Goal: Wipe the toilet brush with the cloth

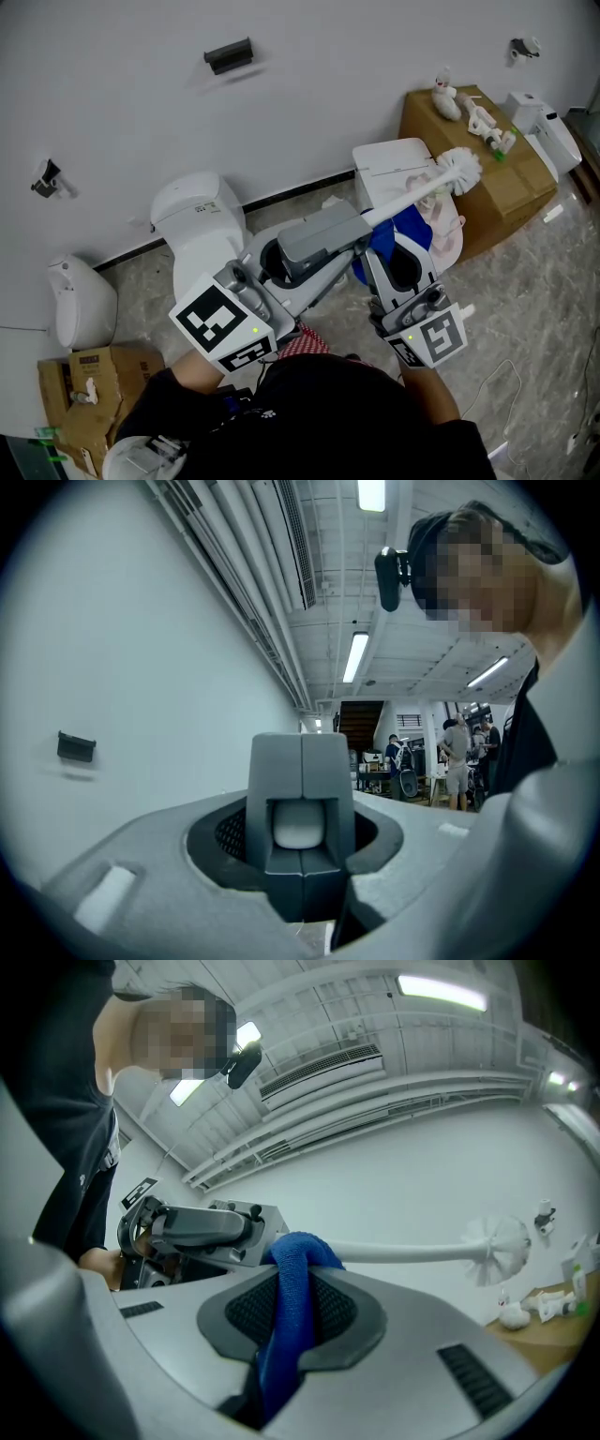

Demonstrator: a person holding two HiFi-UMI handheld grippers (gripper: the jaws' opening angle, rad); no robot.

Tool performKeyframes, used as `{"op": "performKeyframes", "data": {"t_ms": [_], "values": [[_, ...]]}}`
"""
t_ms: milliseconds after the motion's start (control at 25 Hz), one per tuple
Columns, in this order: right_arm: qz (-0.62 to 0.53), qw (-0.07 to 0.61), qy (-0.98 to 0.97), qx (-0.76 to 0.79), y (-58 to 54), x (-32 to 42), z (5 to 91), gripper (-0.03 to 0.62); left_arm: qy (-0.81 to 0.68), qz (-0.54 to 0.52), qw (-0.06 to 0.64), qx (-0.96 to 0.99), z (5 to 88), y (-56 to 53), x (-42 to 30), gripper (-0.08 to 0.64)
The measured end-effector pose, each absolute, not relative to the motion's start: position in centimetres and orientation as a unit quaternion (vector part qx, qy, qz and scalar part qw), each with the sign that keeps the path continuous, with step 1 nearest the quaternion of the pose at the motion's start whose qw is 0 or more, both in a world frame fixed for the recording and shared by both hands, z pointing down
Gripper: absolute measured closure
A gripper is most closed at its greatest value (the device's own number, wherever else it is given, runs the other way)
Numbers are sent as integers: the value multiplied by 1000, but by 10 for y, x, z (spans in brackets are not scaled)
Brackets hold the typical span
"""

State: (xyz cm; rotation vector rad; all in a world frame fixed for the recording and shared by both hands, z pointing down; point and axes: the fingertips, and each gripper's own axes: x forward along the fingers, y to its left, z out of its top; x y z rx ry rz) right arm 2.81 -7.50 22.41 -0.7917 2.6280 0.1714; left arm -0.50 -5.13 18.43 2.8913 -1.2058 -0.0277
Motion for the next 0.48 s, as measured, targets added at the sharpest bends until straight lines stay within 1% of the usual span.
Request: {"op": "performKeyframes", "data": {"t_ms": [480], "values": [[43,204,931,-298,-82,34,228,528,-378,-8,7,926,187,-51,-6,391]]}}
